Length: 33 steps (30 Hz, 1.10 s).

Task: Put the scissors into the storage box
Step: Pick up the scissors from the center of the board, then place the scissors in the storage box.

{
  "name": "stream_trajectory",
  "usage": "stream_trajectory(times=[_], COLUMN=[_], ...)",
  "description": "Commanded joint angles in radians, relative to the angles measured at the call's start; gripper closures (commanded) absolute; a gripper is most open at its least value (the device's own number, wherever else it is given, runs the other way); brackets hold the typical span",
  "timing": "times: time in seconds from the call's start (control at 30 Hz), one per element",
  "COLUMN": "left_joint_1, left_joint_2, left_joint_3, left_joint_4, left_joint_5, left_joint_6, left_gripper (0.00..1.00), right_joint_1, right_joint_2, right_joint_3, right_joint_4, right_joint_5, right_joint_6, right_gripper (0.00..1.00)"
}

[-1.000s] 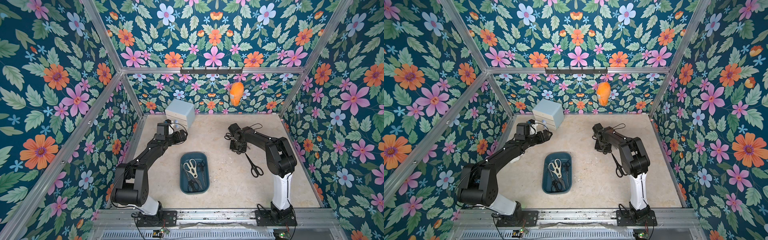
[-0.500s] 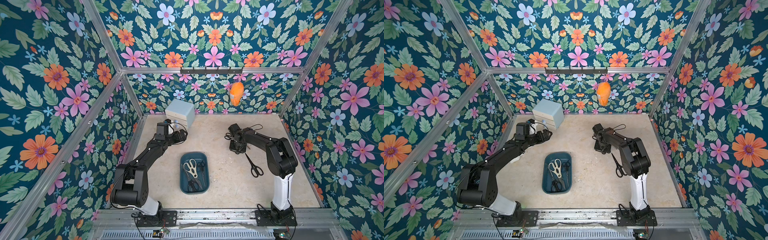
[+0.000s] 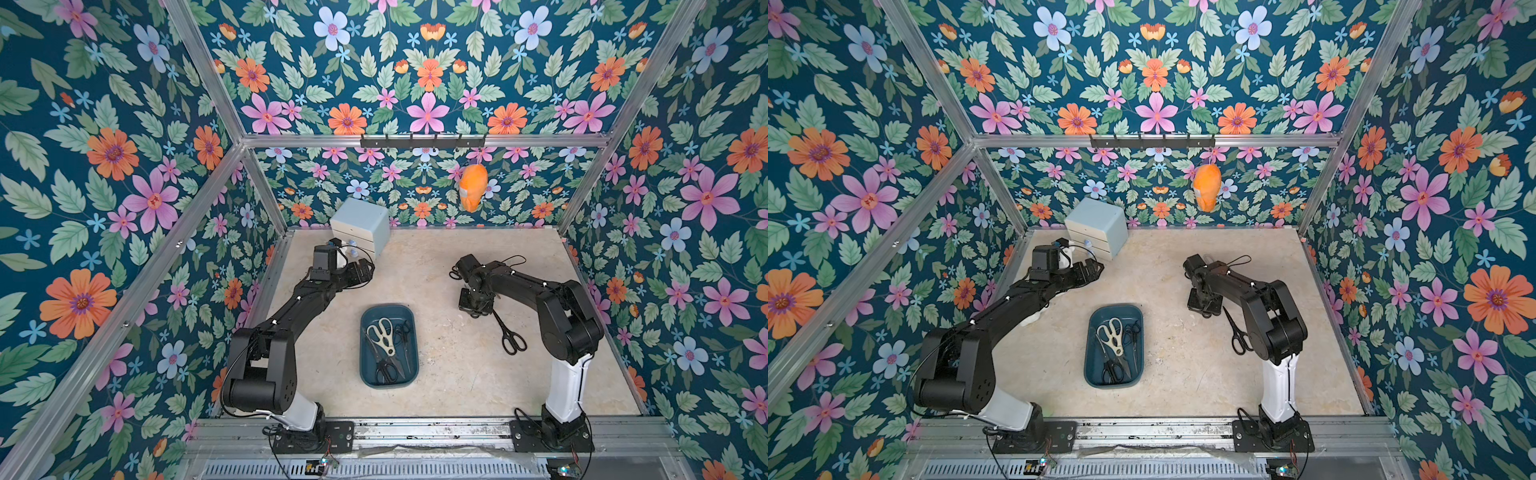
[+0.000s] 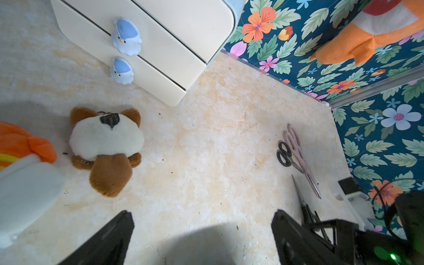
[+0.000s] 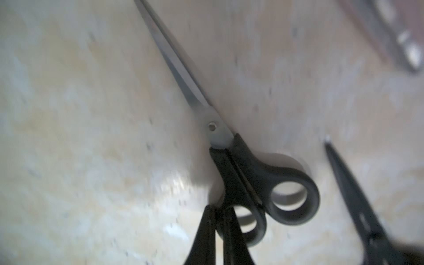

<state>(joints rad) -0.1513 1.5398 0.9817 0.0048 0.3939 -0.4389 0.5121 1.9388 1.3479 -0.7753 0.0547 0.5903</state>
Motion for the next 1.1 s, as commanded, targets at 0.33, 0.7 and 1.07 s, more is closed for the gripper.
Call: stream_trajectory(times=[0.33,0.7,1.07], left_joint_1=[0.001,0.030,0.050], left_joint_2=[-0.004,-0.010,-0.019], left_joint_3=[0.006,-0.001,-0.007], left_joint_4=[0.014,0.014,0.020], left_joint_5=[-0.032,-0.102,-0.117], left_joint_6=[0.004,0.008,-0.004], left_gripper=[0.01,0.01,0.01], right_joint_1=[0.222,0.488,0.634], right_joint_2=[-0.160,-0.045,0.062], right_joint_3=[0.077,0.407,0.438], right_joint_4=[-0.154,-0.201,-0.198], right_joint_5=[-0.010,0.005,-0.076], right_joint_6=[0.162,0.129,0.097], right_gripper=[1.00,1.00,1.00])
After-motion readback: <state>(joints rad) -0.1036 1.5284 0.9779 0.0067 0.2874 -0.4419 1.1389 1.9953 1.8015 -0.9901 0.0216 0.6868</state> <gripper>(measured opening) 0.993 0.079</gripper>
